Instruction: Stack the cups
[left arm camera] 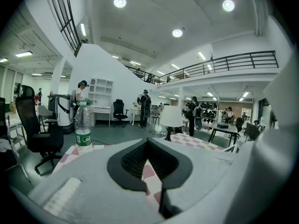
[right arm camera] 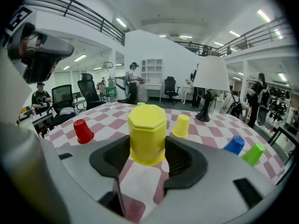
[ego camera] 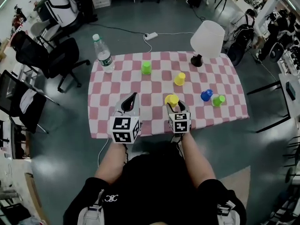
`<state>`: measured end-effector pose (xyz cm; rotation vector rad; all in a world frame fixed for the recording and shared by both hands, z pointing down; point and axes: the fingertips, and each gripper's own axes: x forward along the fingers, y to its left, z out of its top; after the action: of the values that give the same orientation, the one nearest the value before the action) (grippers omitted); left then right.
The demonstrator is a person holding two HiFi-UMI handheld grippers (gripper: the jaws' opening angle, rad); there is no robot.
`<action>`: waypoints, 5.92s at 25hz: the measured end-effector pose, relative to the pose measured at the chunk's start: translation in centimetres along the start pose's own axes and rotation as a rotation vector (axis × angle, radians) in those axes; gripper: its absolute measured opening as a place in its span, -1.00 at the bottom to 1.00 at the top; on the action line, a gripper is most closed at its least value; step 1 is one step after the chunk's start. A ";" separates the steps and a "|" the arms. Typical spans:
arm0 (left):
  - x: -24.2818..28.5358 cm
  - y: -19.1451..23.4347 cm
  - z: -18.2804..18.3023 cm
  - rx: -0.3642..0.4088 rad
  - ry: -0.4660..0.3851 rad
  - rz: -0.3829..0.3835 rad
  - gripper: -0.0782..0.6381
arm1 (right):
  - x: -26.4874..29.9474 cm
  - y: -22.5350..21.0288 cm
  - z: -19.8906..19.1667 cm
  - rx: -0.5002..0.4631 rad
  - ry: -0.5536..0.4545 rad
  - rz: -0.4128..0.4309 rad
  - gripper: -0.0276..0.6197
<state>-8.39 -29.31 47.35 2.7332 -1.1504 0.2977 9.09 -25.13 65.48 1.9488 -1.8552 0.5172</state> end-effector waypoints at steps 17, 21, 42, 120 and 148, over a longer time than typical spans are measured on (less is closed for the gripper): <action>-2.2 -2.1 -2.1 0.040 0.049 -0.057 -0.74 | -1.1 0.0 -9.3 0.055 0.144 -0.040 -0.19; -2.8 -1.8 -2.4 0.036 0.052 -0.043 -0.74 | -0.4 0.4 -11.2 0.052 0.188 -0.032 -0.19; -3.1 -4.5 -1.4 0.054 0.021 -0.072 -0.74 | -7.7 -0.5 0.8 0.100 -0.252 -0.069 -0.02; 6.6 -28.2 3.0 0.048 -0.072 0.088 -0.74 | -13.9 -32.8 2.3 0.043 -0.332 -0.066 -0.12; 3.1 -25.3 -0.7 0.057 0.019 0.315 -0.74 | -2.2 -35.0 -13.7 0.122 0.074 -0.051 0.08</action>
<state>11.89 -13.81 47.02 2.5814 -1.5903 0.3998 44.04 -14.74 74.87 2.0205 -1.7605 0.6920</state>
